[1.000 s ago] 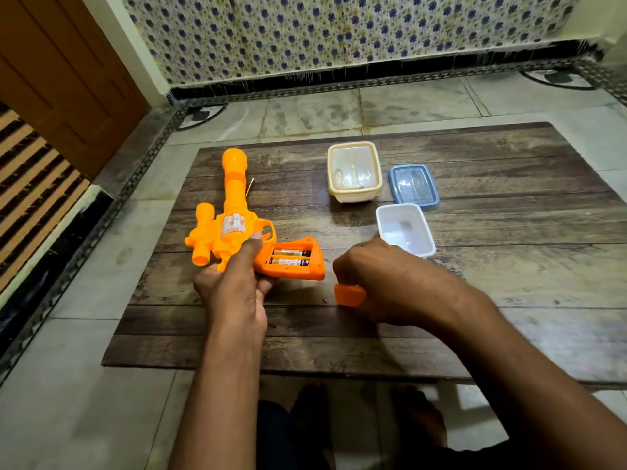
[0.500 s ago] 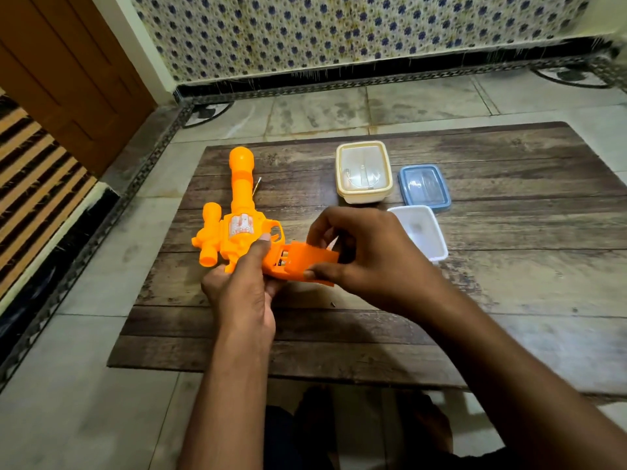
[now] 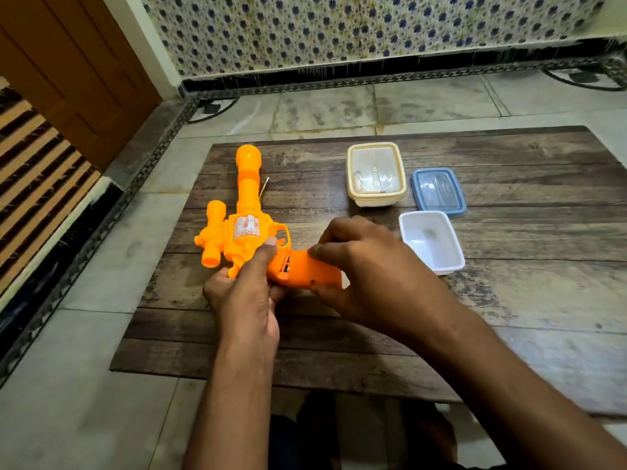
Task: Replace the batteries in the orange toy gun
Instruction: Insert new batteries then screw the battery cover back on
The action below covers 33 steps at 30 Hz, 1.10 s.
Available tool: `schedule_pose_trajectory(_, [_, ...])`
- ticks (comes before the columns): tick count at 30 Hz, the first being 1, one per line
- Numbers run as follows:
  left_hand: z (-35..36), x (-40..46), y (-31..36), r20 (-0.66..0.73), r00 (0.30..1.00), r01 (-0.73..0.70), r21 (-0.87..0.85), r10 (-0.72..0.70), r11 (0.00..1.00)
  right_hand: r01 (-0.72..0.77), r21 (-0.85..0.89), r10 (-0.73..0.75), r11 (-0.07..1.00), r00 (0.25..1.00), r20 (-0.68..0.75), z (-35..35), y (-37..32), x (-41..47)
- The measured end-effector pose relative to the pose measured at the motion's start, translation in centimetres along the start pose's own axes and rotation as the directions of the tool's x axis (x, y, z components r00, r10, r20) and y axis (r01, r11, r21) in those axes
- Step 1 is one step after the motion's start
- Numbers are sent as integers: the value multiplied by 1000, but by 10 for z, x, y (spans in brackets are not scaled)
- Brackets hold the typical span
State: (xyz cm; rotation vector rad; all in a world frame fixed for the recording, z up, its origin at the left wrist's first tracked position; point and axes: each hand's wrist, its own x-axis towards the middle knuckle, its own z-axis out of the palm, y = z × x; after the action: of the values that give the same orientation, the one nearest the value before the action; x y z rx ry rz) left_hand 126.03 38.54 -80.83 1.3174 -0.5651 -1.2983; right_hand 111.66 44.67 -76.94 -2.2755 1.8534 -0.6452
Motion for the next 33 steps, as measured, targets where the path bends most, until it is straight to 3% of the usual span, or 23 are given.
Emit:
schedule_pose_trajectory(14, [-3, 1, 1, -12, 999, -38, 39, 39, 998, 23, -76, -17, 997, 996, 83, -1, -25, 0])
schedule_pose_trajectory(20, [-4, 2, 0, -8, 1000, 4, 46, -4, 999, -31, -94, 49, 995, 979, 197, -9, -26, 2])
schedule_pose_trajectory(33, [0, -2, 1, 12, 1000, -4, -13, 4, 1000, -116, -134, 135, 984, 980, 147, -11, -34, 2])
